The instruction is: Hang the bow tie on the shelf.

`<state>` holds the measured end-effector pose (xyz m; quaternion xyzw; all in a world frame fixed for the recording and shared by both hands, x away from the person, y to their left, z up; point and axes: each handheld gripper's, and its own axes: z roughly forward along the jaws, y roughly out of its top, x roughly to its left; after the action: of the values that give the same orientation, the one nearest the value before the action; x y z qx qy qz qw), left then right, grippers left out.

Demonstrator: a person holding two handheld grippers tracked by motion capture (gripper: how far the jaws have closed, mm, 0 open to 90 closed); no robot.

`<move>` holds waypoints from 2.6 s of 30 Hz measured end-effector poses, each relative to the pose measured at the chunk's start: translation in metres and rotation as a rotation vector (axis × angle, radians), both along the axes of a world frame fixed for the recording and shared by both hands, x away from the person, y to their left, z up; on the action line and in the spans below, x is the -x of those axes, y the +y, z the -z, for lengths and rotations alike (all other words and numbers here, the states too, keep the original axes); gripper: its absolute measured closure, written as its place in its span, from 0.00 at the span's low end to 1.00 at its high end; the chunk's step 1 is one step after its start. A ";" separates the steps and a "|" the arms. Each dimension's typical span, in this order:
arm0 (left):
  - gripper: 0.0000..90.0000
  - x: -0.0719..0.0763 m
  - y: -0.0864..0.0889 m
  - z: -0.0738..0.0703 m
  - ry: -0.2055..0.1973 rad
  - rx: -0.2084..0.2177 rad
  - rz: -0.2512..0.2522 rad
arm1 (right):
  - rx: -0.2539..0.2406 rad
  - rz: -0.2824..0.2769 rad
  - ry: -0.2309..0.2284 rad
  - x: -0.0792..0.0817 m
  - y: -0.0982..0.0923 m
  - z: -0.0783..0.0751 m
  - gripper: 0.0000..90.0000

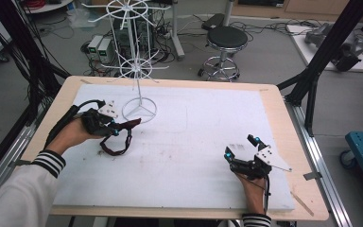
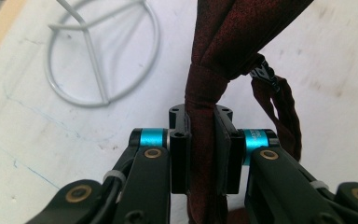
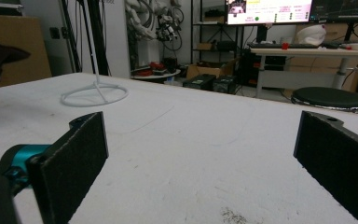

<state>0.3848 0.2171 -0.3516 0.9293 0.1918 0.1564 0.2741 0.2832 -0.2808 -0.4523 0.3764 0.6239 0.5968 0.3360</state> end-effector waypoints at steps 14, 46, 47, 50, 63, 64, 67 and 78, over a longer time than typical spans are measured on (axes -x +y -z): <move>0.87 0.015 0.003 -0.028 -0.025 0.180 -0.069 | 0.007 0.000 -0.001 0.000 0.000 0.000 0.02; 0.87 0.023 0.001 -0.065 -0.115 0.449 -0.226 | 0.008 0.000 0.002 0.000 0.001 0.000 0.02; 0.87 0.023 0.000 -0.065 -0.119 0.448 -0.231 | 0.009 0.000 0.002 0.000 0.001 0.000 0.02; 0.87 0.022 -0.002 -0.068 -0.131 0.463 -0.237 | 0.008 0.001 0.002 0.000 0.001 0.000 0.02; 0.87 0.014 -0.008 -0.073 -0.175 0.505 -0.313 | 0.010 0.000 0.001 0.000 0.001 0.000 0.02; 0.87 0.013 -0.008 -0.073 -0.174 0.507 -0.309 | 0.009 0.000 0.001 0.000 0.001 0.000 0.02; 0.87 0.009 -0.009 -0.071 -0.174 0.520 -0.327 | 0.010 -0.001 0.001 0.000 0.001 0.000 0.02; 0.87 -0.002 -0.016 -0.065 -0.193 0.545 -0.394 | 0.010 -0.001 0.001 0.000 0.001 0.000 0.02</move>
<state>0.3864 0.2010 -0.2869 0.7481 0.3754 0.2364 0.4935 0.2829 -0.2796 -0.4522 0.3749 0.6272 0.5936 0.3372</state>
